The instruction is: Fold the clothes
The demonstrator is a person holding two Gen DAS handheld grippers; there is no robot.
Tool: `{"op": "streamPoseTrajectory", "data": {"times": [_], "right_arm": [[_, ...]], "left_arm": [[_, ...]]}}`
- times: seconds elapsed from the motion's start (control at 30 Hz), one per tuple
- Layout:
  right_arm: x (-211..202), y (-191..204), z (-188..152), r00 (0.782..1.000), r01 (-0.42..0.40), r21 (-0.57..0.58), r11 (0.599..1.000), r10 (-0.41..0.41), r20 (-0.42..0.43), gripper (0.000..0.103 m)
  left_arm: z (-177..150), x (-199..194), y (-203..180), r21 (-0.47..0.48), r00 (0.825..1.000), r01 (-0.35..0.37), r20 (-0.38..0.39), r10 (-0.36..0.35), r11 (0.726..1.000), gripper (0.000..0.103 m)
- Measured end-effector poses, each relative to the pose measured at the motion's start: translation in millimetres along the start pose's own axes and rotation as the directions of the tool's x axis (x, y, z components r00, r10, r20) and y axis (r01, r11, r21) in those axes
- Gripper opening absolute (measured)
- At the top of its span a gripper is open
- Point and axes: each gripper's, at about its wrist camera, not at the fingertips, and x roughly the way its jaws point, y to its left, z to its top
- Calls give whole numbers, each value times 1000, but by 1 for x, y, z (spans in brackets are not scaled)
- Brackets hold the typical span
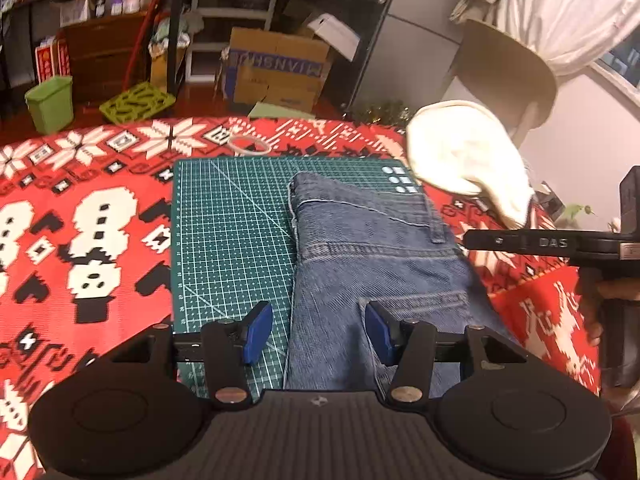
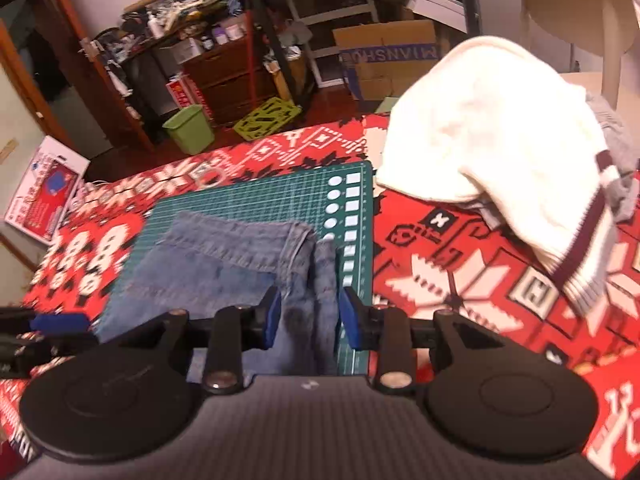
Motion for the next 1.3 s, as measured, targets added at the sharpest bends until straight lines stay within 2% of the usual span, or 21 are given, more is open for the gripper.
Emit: {"op": "streamPoseTrajectory", "data": {"times": [0.1, 0.17, 0.23, 0.3, 0.33, 0.37, 0.47, 0.5, 0.67, 0.77, 0.87, 1.0, 1.3], "right_arm": [[-35, 8, -17, 999, -47, -9, 999, 47, 22, 40], [-60, 15, -32, 998, -56, -30, 998, 57, 39, 47], [-82, 22, -47, 997, -64, -37, 997, 65, 49, 64], [-104, 29, -66, 996, -65, -43, 997, 67, 56, 73], [-114, 33, -76, 996, -59, -49, 997, 61, 60, 80], [-122, 37, -85, 997, -48, -58, 997, 51, 63, 83], [-138, 48, -110, 997, -15, -85, 996, 22, 75, 95], [-143, 52, -119, 997, -7, -93, 996, 14, 80, 101], [-151, 73, -157, 994, 72, -149, 986, -59, 90, 102], [-151, 87, -176, 985, 152, -210, 966, -130, 116, 102], [-146, 98, -191, 979, 196, -265, 944, -174, 102, 102], [-139, 103, -204, 985, 173, -300, 938, -163, 59, 102], [-106, 80, -202, 984, 143, -220, 965, -162, -71, 102]], "left_arm": [[-14, -20, -9, 29, 1000, -8, 10, 8, 1000, 51], [-26, -33, -16, 52, 1000, -4, 17, 3, 999, 51], [-41, -45, -23, 66, 1000, 5, 14, -6, 998, 53], [-56, -55, -29, 73, 1000, 12, 11, -13, 997, 56], [-63, -61, -31, 76, 1000, 14, 11, -15, 997, 60], [-70, -66, -34, 82, 1000, 9, 16, -10, 997, 65], [-93, -81, -48, 111, 998, -41, 44, 36, 993, 78], [-99, -84, -54, 124, 997, -60, 55, 53, 990, 79], [-131, -94, -78, 150, 988, -131, 98, 117, 980, 90], [-147, -92, -86, 135, 987, -147, 92, 135, 980, 90], [-158, -83, -90, 135, 983, -181, 70, 172, 974, 90], [-170, -69, -94, 140, 977, -214, 23, 213, 967, 90], [-174, -56, -88, 125, 981, -191, -1, 192, 974, 102]]}}
